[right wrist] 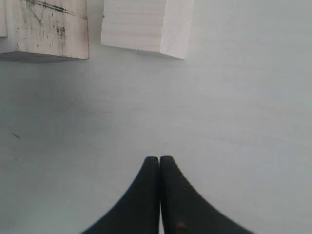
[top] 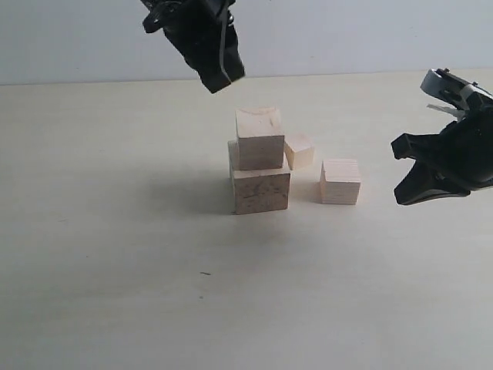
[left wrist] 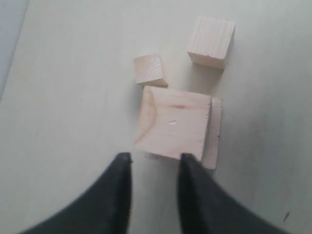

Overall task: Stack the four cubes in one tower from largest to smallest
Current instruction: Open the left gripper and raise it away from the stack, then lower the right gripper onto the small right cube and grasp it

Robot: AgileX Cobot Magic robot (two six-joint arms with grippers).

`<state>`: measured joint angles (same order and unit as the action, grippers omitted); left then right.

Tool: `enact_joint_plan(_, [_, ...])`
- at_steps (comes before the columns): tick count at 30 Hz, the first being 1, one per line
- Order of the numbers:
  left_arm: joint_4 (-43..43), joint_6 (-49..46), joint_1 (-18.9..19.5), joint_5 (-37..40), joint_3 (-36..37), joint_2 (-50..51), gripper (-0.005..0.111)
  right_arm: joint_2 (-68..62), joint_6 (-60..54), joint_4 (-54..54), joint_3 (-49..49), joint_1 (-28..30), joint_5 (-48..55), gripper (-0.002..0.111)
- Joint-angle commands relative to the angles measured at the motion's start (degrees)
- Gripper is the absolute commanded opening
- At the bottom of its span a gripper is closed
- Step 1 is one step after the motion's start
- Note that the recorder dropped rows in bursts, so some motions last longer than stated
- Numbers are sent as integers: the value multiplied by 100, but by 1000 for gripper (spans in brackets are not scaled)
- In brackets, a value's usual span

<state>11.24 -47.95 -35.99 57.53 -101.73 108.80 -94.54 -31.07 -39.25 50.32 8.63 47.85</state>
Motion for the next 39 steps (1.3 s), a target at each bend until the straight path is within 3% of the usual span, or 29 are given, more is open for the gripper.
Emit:
enact_joint_plan(1, [-225,611,149,68,-26,-218,0,58,-366,-405,6,-36,108,0])
enact_joint_plan(9, [557,1836,1102,-632,194,-424,0,265,116,405,627,-1096,-446,0])
enact_joint_plan(13, [426,3010,2094,-1371,1092,-785,0,343,1403,1949,960,-1549,-1702,0])
enact_joint_plan(14, [426,3154,2283,-1502,1360,-900,0,343,1470,2088,971,-1589,-1941,0])
enact_joint_plan(15, [426,3458,2750,-1888,1946,-1181,0,343,1469,2142,981,-1598,-2300,0])
enact_joint_plan(19, [450,3849,3534,-3036,3197,-1929,0,343,1457,2142,980,-1598,-2718,2])
enact_joint_plan(21, [542,4567,4035,-4977,4797,-3126,0,331,1457,1943,980,-1598,-2501,27])
enact_joint_plan(22, [621,4687,4074,-5547,5198,-3451,0,318,1457,1921,980,-1598,-2433,36])
enact_joint_plan(23, [781,4729,4058,-6349,5763,-3977,0,222,1457,1932,980,-1598,-2377,53])
enact_joint_plan(24, [875,4729,4058,-6567,6103,-4372,0,168,1457,1932,980,-1598,-2377,60])
enact_joint_plan(26, [927,4729,4058,-6613,6702,-5338,0,-34,1457,1932,980,-1598,-2404,70])
enact_joint_plan(28, [927,4729,4058,-6469,7157,-6393,0,-224,1485,1802,980,-1598,-2376,70])
enact_joint_plan(33, [638,4404,4058,-5696,7504,-8079,0,-541,1475,1839,1006,-1598,-2437,70])
enact_joint_plan(39, [115,3938,4006,-3515,8165,-8873,0,-827,1631,1843,1006,-1598,-2075,70])
